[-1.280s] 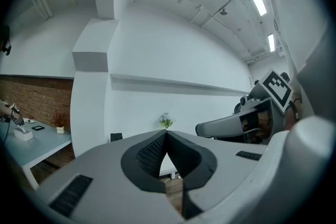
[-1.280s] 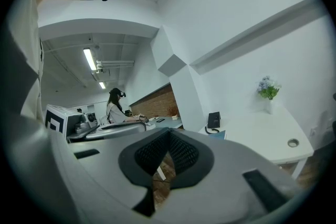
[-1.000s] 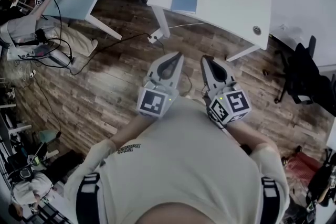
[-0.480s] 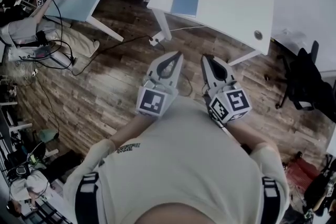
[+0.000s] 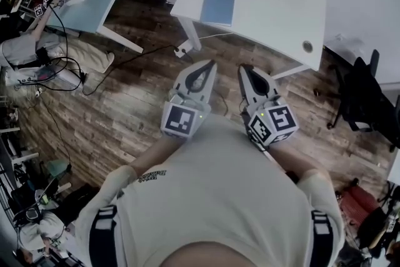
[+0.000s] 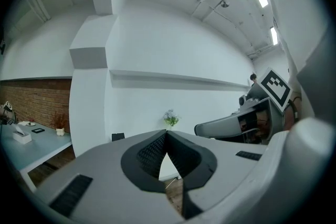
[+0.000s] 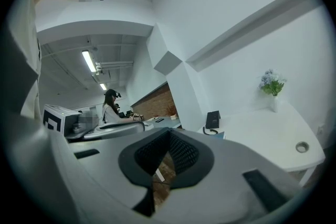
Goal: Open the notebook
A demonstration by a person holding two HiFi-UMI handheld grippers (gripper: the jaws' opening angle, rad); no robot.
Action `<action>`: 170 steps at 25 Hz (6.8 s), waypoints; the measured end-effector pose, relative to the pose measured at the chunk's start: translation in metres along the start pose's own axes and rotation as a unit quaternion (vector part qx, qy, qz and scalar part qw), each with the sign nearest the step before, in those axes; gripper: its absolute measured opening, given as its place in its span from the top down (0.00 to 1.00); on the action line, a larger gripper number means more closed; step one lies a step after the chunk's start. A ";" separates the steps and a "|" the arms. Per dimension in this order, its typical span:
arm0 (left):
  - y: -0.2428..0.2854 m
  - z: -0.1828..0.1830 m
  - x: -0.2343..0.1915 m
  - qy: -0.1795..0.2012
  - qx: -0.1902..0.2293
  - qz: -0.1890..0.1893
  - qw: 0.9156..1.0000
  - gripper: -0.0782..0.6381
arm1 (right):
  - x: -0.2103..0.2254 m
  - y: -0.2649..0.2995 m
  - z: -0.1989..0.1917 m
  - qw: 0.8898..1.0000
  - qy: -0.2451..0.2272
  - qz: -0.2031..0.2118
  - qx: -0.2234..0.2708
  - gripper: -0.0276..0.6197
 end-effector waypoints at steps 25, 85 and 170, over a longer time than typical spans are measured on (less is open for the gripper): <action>0.122 0.007 -0.152 -0.015 -0.017 -0.083 0.996 0.89 | 0.045 0.165 0.045 0.996 0.012 -0.082 -0.016 0.95; 0.297 -0.177 -0.162 -0.053 -0.242 -0.134 0.960 0.89 | 0.243 0.250 -0.092 0.956 0.090 -0.140 -0.241 0.78; 0.276 -0.261 -0.303 0.023 -0.400 -0.028 0.916 0.89 | 0.225 0.260 -0.152 0.924 0.151 -0.155 -0.314 0.79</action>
Point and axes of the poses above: the fingertips, and each gripper's own axes: y forward along the fingers, x to its right, z out of its top, the point moved 7 cm from there along -y, backward along the fingers, and after that the axes turned 6 degrees about z, right-handed, at the moved point
